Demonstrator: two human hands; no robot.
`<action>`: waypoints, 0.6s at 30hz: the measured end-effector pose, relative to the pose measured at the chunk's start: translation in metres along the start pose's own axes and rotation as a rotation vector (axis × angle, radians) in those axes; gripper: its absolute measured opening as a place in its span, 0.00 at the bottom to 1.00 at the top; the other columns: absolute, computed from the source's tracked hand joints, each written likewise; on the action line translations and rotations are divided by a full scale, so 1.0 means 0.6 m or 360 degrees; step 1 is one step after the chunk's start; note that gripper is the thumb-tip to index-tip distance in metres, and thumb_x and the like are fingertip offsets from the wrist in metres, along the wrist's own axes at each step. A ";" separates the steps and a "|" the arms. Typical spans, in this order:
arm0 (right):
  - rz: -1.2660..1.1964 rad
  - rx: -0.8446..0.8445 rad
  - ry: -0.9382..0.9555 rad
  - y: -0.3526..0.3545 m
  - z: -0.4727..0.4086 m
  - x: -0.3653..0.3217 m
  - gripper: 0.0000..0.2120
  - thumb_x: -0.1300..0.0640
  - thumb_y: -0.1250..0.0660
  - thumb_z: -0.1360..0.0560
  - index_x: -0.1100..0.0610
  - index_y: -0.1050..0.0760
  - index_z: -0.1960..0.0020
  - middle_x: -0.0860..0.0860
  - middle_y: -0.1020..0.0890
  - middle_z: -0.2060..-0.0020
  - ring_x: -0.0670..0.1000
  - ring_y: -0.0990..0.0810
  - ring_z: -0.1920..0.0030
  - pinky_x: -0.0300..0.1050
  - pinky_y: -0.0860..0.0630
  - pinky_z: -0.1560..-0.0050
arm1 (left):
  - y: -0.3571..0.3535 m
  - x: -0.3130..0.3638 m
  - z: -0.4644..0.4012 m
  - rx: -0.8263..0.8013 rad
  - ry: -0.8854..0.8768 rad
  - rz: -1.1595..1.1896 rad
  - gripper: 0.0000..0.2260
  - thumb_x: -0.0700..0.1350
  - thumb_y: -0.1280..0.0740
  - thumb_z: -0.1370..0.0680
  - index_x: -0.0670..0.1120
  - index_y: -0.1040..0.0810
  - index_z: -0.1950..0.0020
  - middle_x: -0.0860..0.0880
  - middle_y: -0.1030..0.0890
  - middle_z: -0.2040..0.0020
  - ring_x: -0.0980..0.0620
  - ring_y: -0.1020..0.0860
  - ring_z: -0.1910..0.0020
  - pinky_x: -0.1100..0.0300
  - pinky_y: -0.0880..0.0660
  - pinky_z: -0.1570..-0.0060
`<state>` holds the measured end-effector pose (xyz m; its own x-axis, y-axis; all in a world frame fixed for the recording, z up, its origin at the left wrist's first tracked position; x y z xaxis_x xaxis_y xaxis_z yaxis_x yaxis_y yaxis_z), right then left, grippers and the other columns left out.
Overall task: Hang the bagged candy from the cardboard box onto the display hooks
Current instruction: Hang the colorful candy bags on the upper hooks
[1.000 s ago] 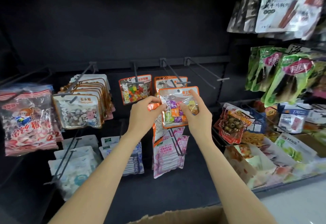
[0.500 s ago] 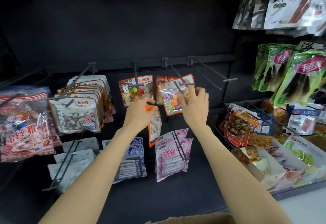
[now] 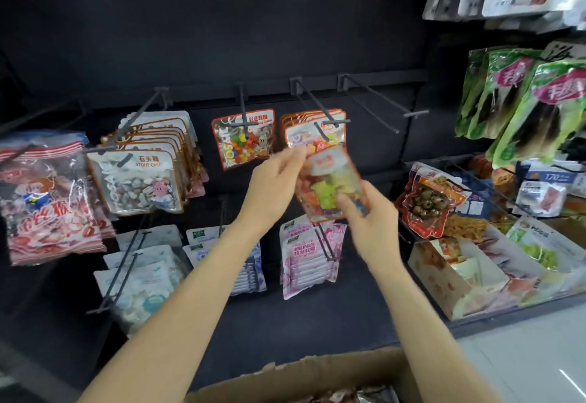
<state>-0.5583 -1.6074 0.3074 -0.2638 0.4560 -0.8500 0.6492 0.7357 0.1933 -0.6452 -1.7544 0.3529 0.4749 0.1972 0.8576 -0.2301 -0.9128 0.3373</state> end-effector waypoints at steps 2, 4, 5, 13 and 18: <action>-0.0615 -0.0104 -0.0322 0.000 -0.020 0.017 0.08 0.63 0.34 0.23 0.51 0.22 0.50 0.45 0.15 0.58 0.42 0.17 0.56 0.39 0.21 0.54 | 0.010 0.035 0.004 0.0156 -0.0387 -0.0387 0.11 0.52 0.37 0.20 0.56 0.25 0.38 0.54 0.26 0.41 0.58 0.29 0.40 0.64 0.33 0.40; -0.0910 -0.0203 -0.0534 -0.012 -0.036 0.029 0.08 0.63 0.36 0.22 0.53 0.23 0.46 0.47 0.15 0.56 0.46 0.16 0.55 0.40 0.20 0.56 | 0.012 0.031 0.004 0.0246 -0.0496 -0.0493 0.21 0.49 0.32 0.23 0.57 0.32 0.32 0.52 0.33 0.34 0.56 0.36 0.33 0.66 0.39 0.37; -0.0959 -0.0240 -0.0592 -0.020 -0.042 0.033 0.09 0.63 0.36 0.22 0.54 0.24 0.44 0.48 0.15 0.56 0.47 0.16 0.56 0.40 0.20 0.57 | 0.007 0.020 0.001 0.0212 -0.0438 -0.0367 0.23 0.49 0.31 0.24 0.60 0.34 0.31 0.53 0.35 0.31 0.56 0.37 0.31 0.64 0.39 0.35; -0.0916 -0.0254 -0.0591 -0.045 -0.062 0.051 0.21 0.62 0.33 0.24 0.50 0.33 0.34 0.47 0.18 0.50 0.46 0.16 0.54 0.40 0.20 0.59 | -0.037 -0.020 -0.002 0.0013 -0.0253 -0.0003 0.21 0.44 0.33 0.22 0.51 0.30 0.30 0.58 0.30 0.32 0.78 0.36 0.40 0.82 0.39 0.44; -0.0934 -0.0245 -0.0565 -0.046 -0.057 0.062 0.20 0.61 0.33 0.23 0.47 0.33 0.35 0.45 0.18 0.48 0.45 0.16 0.51 0.39 0.20 0.58 | -0.040 -0.028 0.001 0.0013 -0.0274 0.0010 0.28 0.41 0.30 0.25 0.53 0.34 0.28 0.59 0.31 0.31 0.68 0.31 0.37 0.75 0.31 0.42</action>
<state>-0.6107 -1.5935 0.2870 -0.2739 -0.2100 -0.9386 0.3556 0.8846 -0.3017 -0.6468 -1.7362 0.3303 0.6124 0.1278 0.7802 -0.2271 -0.9168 0.3284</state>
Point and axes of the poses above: each hand's wrist, its own z-axis away from the middle knuckle, its own y-axis out of the back of the hand, x = y × z, the point moved 9 cm from there along -z, towards the middle knuckle
